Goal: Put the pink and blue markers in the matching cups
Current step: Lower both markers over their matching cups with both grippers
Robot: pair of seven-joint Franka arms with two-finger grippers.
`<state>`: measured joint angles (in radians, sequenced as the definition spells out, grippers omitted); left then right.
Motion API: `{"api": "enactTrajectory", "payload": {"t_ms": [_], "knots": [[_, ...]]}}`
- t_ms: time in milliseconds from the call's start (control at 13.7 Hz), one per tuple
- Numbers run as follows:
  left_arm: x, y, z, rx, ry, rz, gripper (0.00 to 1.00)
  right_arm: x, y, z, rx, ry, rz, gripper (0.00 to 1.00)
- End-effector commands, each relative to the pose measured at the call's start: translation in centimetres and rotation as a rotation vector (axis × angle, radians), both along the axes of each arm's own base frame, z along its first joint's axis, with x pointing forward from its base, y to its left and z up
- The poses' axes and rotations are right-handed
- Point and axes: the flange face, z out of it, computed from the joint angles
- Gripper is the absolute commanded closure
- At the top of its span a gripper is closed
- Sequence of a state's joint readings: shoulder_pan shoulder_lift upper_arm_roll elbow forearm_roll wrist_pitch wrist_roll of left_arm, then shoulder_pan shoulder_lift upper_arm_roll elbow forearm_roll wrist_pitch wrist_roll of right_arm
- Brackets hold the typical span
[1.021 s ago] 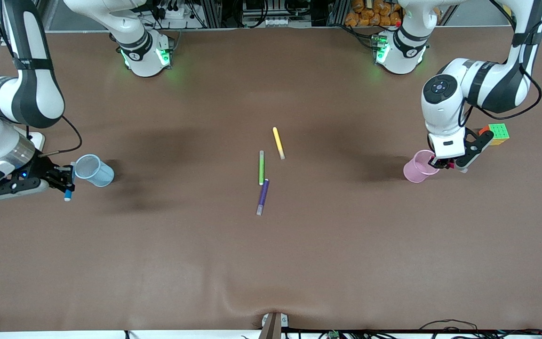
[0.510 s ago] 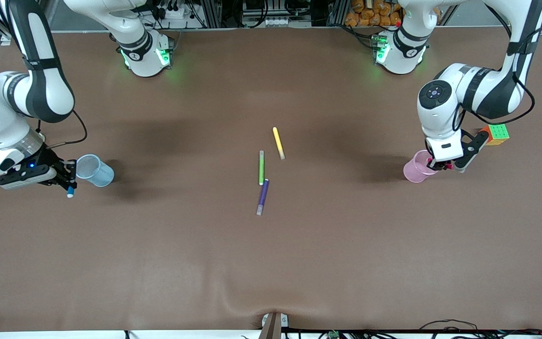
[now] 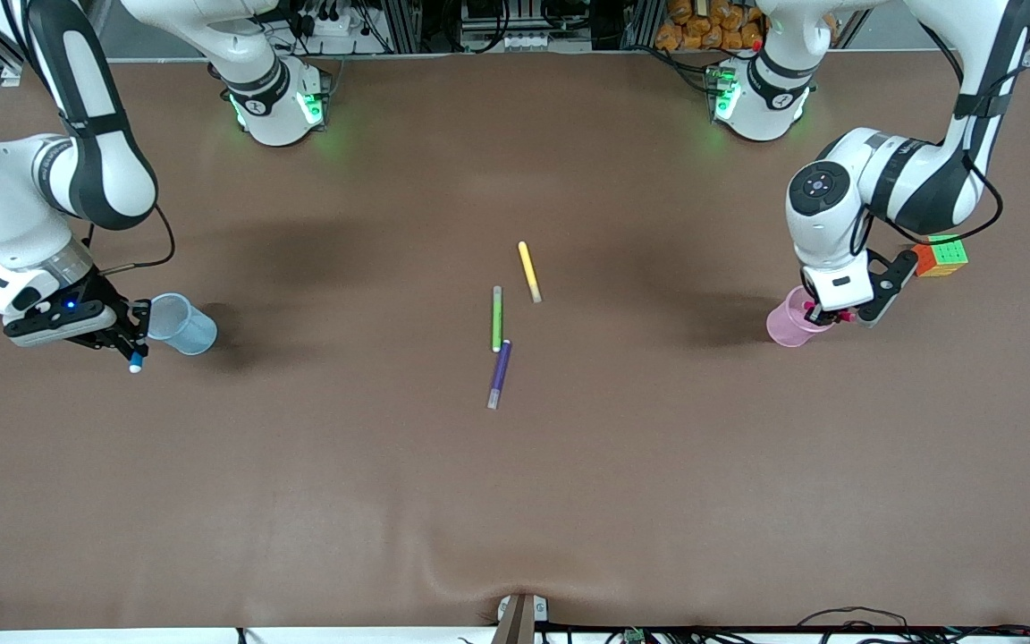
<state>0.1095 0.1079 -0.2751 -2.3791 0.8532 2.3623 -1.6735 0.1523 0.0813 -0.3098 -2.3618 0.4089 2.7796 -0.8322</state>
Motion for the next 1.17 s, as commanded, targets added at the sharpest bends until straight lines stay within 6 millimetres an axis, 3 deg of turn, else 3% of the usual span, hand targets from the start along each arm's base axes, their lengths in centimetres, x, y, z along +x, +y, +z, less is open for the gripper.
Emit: {"api": "enactTrajectory", "payload": {"t_ms": [0,219,292,365,510,583,1094], "knots": [[0.1,-0.6,-0.6,-0.001,-0.021,0.009,1.0,-1.8,-0.3,-0.1,0.054,-0.039,0.016,1.0],[0.0,-0.4,-1.0,0.002,-0.009,0.013,0.99,-3.0,0.0,-1.8,0.122,-0.035,-0.021,1.0],[0.0,-0.4,-1.0,0.004,-0.007,0.014,0.88,-3.2,0.0,-2.0,0.127,-0.038,-0.018,1.0],[0.0,-0.4,-1.0,0.005,-0.007,0.015,0.71,-3.3,-0.3,-2.2,0.128,-0.042,-0.012,1.0],[0.1,-0.1,-0.8,0.005,-0.01,0.02,0.49,-3.7,-0.5,-2.6,0.138,-0.052,0.003,1.0],[0.1,0.1,-0.9,0.007,-0.008,0.021,0.0,-4.0,-0.5,-2.9,0.147,-0.056,0.003,1.0],[1.0,0.0,0.3,-0.004,-0.035,0.033,0.0,-4.8,-1.1,-4.3,0.159,-0.082,0.041,1.0]]}}
